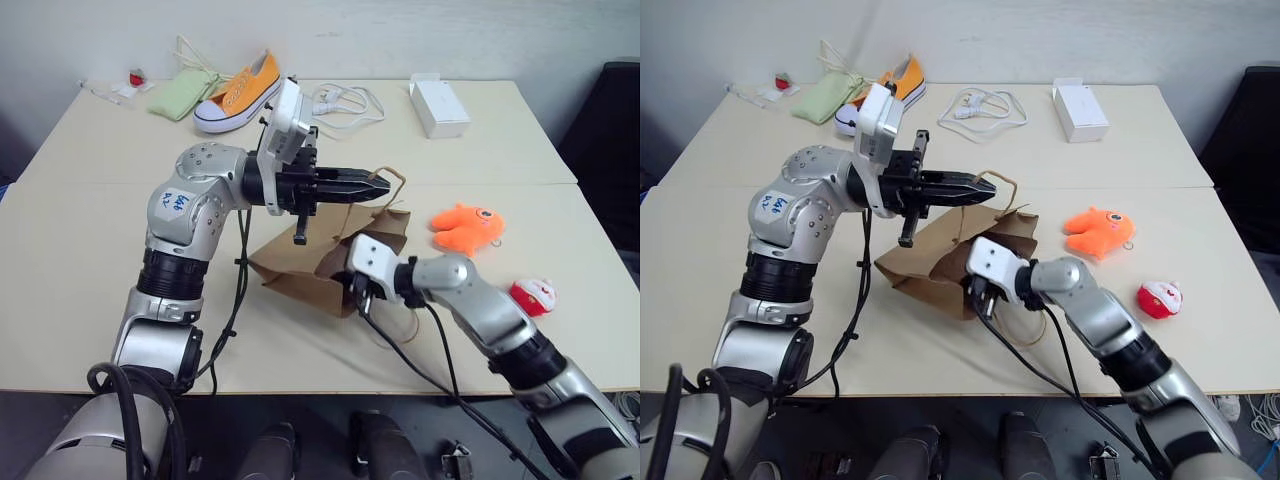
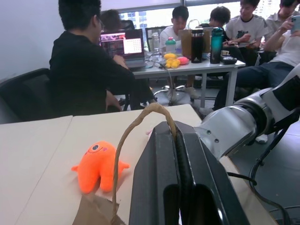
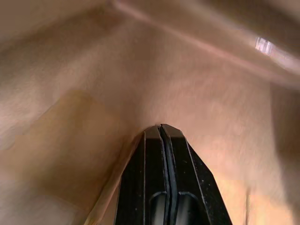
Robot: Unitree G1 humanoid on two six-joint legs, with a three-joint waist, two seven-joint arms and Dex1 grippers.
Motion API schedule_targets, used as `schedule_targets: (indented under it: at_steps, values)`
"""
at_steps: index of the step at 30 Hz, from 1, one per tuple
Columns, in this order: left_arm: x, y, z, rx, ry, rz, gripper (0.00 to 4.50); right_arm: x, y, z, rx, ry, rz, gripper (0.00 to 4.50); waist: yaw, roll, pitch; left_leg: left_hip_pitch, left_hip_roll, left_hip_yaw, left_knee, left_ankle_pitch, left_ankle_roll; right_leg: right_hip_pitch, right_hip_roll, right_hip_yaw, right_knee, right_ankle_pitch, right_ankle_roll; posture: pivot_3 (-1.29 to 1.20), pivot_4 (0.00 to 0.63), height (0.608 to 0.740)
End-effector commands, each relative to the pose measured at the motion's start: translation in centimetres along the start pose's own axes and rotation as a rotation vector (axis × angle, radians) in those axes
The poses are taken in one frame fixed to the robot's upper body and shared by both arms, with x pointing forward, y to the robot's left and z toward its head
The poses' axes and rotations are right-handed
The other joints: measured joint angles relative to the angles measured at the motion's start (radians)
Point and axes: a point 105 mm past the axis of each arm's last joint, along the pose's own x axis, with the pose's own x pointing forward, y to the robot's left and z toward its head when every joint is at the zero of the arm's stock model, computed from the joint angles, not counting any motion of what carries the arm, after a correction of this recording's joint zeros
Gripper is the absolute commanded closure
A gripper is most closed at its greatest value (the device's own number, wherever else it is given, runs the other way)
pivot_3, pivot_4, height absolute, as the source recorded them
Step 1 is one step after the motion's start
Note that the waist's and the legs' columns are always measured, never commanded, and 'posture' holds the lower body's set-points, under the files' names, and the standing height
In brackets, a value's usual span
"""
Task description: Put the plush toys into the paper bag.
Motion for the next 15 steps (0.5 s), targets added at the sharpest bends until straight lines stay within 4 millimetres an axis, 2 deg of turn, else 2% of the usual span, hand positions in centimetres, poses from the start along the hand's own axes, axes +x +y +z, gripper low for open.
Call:
schedule_targets:
  at_steps: [1,4,8,11,15]
  values:
    - [1.0,-1.3,1.5,0.100,-0.005,-0.072,4.50,-0.1,-0.4,0.1,0.135,-0.010,0.049,4.47,0.001,0.000,0.000,0.000,0.000,0.000,0.000,0.000,0.000,0.000,0.000,0.000,0.001,0.000,0.000,0.00,0.150,0.740]
    - [0.9,-1.6,1.4,0.102,-0.002,-0.080,4.50,0.5,-0.3,-2.4,0.192,0.074,0.074,4.47,0.006,0.000,0.000,0.000,-0.001,0.000,0.000,0.000,0.000,0.000,-0.001,0.000,0.005,0.000,0.000,0.00,0.150,0.740]
    - [0.2,-1.3,1.4,0.118,0.018,-0.044,4.50,1.1,-1.1,-4.0,0.340,0.101,0.020,4.47,0.000,0.000,0.000,0.000,-0.002,-0.001,0.001,0.000,0.000,0.000,-0.001,0.000,0.005,0.000,0.000,0.00,0.150,0.740]
    - [-0.8,-0.6,2.6,0.101,-0.009,0.005,4.50,1.0,-1.0,-5.3,0.350,0.149,0.002,4.47,-0.002,0.001,0.000,0.001,-0.002,0.000,0.001,0.001,-0.001,-0.001,-0.001,0.001,0.007,0.000,0.000,0.00,0.150,0.740]
    - [-2.5,1.0,5.2,0.027,-0.099,0.099,4.50,0.8,-0.5,-6.2,0.349,0.189,-0.009,4.47,0.003,0.001,-0.001,0.001,-0.002,0.000,0.002,0.001,-0.002,-0.002,-0.001,0.001,0.007,0.000,0.000,0.00,0.150,0.740]
